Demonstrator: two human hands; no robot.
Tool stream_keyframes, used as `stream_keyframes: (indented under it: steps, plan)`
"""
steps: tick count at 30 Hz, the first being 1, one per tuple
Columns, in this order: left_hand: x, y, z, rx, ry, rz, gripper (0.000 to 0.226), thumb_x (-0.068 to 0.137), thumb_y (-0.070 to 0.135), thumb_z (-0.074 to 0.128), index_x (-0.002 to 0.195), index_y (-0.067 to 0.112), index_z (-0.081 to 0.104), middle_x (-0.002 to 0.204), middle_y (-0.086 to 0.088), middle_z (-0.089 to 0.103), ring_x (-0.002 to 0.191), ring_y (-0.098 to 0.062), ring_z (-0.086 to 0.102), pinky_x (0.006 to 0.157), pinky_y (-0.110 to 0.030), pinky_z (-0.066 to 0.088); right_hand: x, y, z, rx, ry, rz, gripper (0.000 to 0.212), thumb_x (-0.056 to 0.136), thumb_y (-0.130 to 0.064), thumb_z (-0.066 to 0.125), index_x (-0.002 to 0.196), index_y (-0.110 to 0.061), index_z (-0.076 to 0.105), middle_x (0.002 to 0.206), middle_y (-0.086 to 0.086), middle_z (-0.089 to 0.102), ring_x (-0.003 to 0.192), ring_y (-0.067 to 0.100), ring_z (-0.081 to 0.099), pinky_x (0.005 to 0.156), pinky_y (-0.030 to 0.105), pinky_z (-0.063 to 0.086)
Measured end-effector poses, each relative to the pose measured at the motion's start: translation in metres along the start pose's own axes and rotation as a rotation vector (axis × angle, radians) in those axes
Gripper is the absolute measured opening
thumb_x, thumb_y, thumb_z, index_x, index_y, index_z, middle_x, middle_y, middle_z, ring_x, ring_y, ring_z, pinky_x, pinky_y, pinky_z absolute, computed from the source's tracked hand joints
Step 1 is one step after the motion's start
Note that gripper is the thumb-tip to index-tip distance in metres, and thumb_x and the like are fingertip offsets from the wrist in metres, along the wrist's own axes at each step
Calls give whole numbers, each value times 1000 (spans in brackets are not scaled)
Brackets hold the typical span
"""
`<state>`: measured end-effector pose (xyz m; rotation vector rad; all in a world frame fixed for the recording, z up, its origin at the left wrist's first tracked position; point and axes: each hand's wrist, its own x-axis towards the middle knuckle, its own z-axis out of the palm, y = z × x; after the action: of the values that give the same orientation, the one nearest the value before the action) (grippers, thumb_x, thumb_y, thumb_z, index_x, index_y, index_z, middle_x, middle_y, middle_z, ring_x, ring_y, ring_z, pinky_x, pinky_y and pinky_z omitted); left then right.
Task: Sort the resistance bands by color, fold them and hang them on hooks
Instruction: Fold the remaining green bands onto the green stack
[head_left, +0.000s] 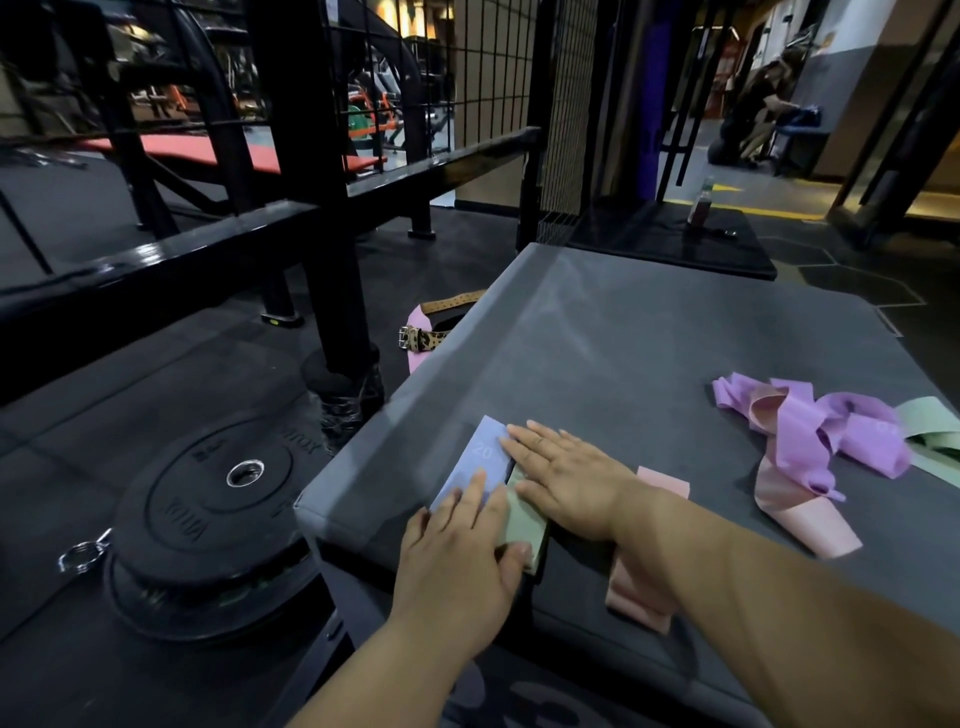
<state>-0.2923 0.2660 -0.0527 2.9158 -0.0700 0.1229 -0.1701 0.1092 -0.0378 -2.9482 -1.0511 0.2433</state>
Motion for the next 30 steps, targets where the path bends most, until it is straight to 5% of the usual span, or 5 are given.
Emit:
stream_keyframes:
  steps: [5,9,16,21,30]
  plan:
    - [-1,1,3,6,11,-8,94,69,63,-13,155,30,7,164,7,1,150,-10,1,118,-31,-2,0,1,0,-2,-26,-14,59,105,-46,20,156,-29,-5,161,-12,-16,149,8,-13,119,28,-9]
    - [-1,1,7,9,11,3,94,71,59,-15,155,26,10,164,4,5,150,-14,-2,112,-32,-12,2,3,2,8,-34,-21,59,105,-46,20,156,-29,-5,161,-10,-17,149,8,-13,119,27,-9]
    - [-2,2,15,31,-20,-39,72,89,55,17,143,18,48,149,-5,44,140,-22,39,112,-40,18,3,4,4,33,-30,-25,59,105,-46,21,156,-29,-3,163,-10,-11,150,7,-8,118,26,-9]
    - [-3,1,16,78,24,-19,60,85,50,36,125,16,66,126,-5,66,116,-22,63,93,-42,50,1,4,4,56,-11,-18,59,105,-45,24,157,-28,1,164,-10,-6,150,5,-3,118,24,-7]
    - [-5,2,15,134,-71,-14,61,86,49,35,125,12,66,128,-8,64,120,-25,61,106,-45,23,2,3,5,57,-41,-14,59,105,-45,22,156,-28,-1,164,-10,-7,150,7,-5,119,26,-7]
